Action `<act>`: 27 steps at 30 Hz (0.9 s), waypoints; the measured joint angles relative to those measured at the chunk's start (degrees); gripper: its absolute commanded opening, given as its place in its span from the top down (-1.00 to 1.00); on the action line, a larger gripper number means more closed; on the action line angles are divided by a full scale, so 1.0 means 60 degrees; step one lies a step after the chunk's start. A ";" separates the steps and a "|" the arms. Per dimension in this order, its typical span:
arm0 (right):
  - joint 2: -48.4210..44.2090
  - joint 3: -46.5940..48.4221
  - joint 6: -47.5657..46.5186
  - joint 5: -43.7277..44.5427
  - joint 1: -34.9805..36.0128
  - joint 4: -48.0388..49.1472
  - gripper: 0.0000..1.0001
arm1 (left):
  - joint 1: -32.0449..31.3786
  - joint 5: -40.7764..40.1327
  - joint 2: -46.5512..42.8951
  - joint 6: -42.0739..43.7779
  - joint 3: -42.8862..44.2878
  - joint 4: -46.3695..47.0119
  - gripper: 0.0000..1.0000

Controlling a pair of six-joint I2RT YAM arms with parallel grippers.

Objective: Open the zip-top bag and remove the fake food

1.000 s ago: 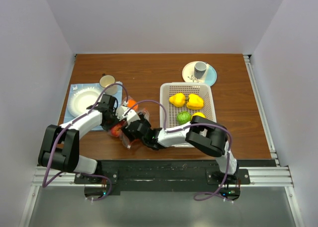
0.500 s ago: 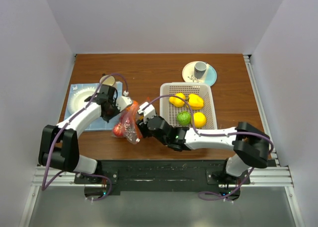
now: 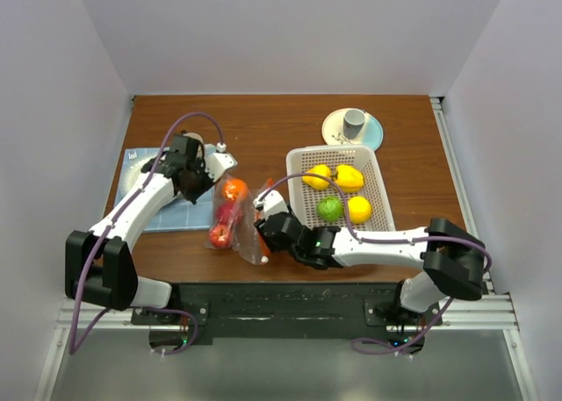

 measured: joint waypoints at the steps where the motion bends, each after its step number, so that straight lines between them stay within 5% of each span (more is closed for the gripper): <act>1: -0.0066 -0.0025 0.0058 0.0047 0.0033 -0.0138 0.39 | 0.0000 0.0113 -0.0018 -0.0055 -0.0164 -0.0044 1.00; 4: -0.0882 -0.0302 0.0226 0.0208 0.0124 -0.0754 0.42 | 0.0000 0.0455 -0.0026 -0.0226 -0.0503 -0.0222 1.00; 12: -0.3289 0.0040 0.0237 0.1847 0.0047 -0.2033 0.32 | 0.0000 0.1632 0.0066 -0.0780 -0.0339 -0.0426 0.50; 15: -0.3191 0.0091 0.0259 0.2528 -0.0321 -0.2499 -0.24 | 0.0000 0.2040 0.0149 -0.0987 -0.0280 -0.0412 0.45; 16: -0.3071 0.0087 0.0328 0.2736 -0.0452 -0.2718 -0.71 | 0.0000 0.2153 0.0178 -0.1027 -0.0280 -0.0415 0.44; 17: -0.2936 0.0073 0.0433 0.2936 -0.0554 -0.2907 -0.95 | 0.0000 0.2240 0.0211 -0.1082 -0.0288 -0.0397 0.41; 21: -0.2430 -0.0087 0.1027 0.3486 -0.0714 -0.3679 -0.97 | 0.0000 0.2393 0.0255 -0.1249 -0.0634 -0.0095 0.34; 25: -0.2488 -0.0339 0.1293 0.3581 -0.0707 -0.4058 -0.97 | 0.0000 0.2397 0.0506 -0.1399 -0.0980 0.0106 -0.18; 27: -0.2648 -0.0339 0.1290 0.3606 -0.0707 -0.4073 -0.97 | 0.0000 0.2492 0.0663 -0.1472 -0.0980 0.0189 -0.24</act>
